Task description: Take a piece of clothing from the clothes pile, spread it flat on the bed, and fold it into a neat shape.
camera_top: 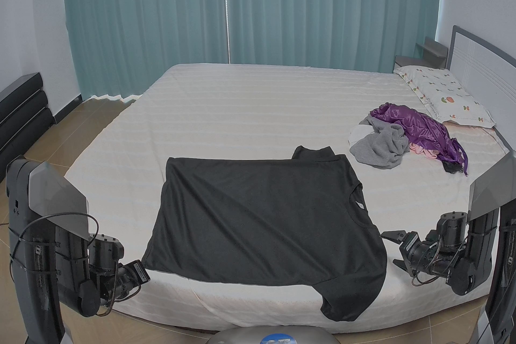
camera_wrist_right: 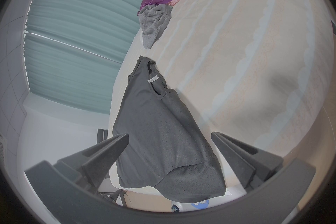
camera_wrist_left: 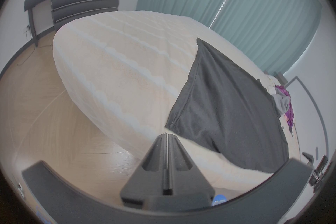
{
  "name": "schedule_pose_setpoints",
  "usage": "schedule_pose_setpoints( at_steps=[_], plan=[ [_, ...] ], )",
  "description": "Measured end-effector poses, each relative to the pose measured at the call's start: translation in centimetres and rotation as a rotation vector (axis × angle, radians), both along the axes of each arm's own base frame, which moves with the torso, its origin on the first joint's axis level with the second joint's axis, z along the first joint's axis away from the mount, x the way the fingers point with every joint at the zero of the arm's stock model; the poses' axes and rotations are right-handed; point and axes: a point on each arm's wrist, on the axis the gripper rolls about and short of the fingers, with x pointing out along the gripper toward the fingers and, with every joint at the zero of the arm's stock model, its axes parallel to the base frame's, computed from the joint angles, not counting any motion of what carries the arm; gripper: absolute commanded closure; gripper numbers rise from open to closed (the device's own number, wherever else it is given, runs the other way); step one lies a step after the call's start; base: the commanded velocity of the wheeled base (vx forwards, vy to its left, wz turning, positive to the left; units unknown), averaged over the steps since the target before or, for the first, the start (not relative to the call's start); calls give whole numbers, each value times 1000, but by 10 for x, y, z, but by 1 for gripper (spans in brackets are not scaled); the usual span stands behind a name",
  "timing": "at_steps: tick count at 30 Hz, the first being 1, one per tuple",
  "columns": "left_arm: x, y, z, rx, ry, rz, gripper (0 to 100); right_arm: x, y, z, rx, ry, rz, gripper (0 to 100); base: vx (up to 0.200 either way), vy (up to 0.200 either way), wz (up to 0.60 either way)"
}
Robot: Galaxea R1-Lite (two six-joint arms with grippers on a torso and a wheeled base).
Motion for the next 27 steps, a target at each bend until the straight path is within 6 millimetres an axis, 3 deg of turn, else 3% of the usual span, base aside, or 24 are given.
schedule_pose_setpoints(
  at_steps=[6,7,24,25,27],
  plan=[
    [-5,2,1,14,13,-2,100,0,0,0,0,1,1,0,0,0,0],
    [-4,2,2,10,7,-1,0,0,0,0,0,1,0,0,0,0,0],
    [25,-4,-6,-27,-72,-19,0,0,1,-1,-1,4,2,0,0,0,0],
    [28,-4,-6,-27,-81,-20,100,0,1,-1,-2,5,3,0,0,0,0],
    [31,-4,-7,-26,-88,-20,100,0,1,-1,-2,5,4,0,0,0,0]
  ],
)
